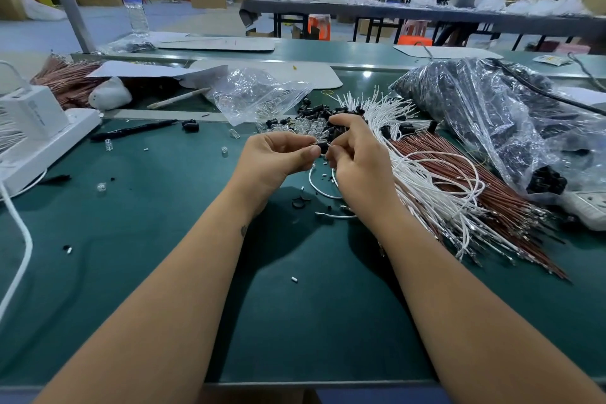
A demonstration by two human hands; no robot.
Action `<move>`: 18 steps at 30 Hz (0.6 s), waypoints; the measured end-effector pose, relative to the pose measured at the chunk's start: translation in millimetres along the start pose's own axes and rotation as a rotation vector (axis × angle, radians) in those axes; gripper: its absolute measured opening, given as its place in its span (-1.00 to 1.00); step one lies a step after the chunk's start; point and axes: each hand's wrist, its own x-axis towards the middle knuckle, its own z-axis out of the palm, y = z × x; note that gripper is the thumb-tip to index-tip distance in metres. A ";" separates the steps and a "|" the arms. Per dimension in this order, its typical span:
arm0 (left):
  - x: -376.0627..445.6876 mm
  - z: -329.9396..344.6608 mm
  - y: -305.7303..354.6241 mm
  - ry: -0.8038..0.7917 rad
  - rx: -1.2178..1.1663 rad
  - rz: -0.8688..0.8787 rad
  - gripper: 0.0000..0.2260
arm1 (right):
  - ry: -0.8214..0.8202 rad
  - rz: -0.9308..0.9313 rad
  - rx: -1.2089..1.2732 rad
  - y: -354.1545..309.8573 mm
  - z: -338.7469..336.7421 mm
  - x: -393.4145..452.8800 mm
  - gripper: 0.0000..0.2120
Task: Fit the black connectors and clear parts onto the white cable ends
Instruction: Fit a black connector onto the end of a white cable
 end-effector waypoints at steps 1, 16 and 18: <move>0.3 -0.1 0.5 0.007 0.008 0.010 -0.88 | -0.010 -0.009 -0.008 0.2 0.3 -0.2 -0.64; 2.8 4.2 -4.6 0.084 0.345 0.111 -0.88 | -0.025 0.112 -0.096 3.5 -0.2 1.2 -0.82; 3.0 4.1 -4.5 0.076 0.334 0.095 -0.89 | -0.003 0.138 -0.105 4.5 0.6 2.4 -0.85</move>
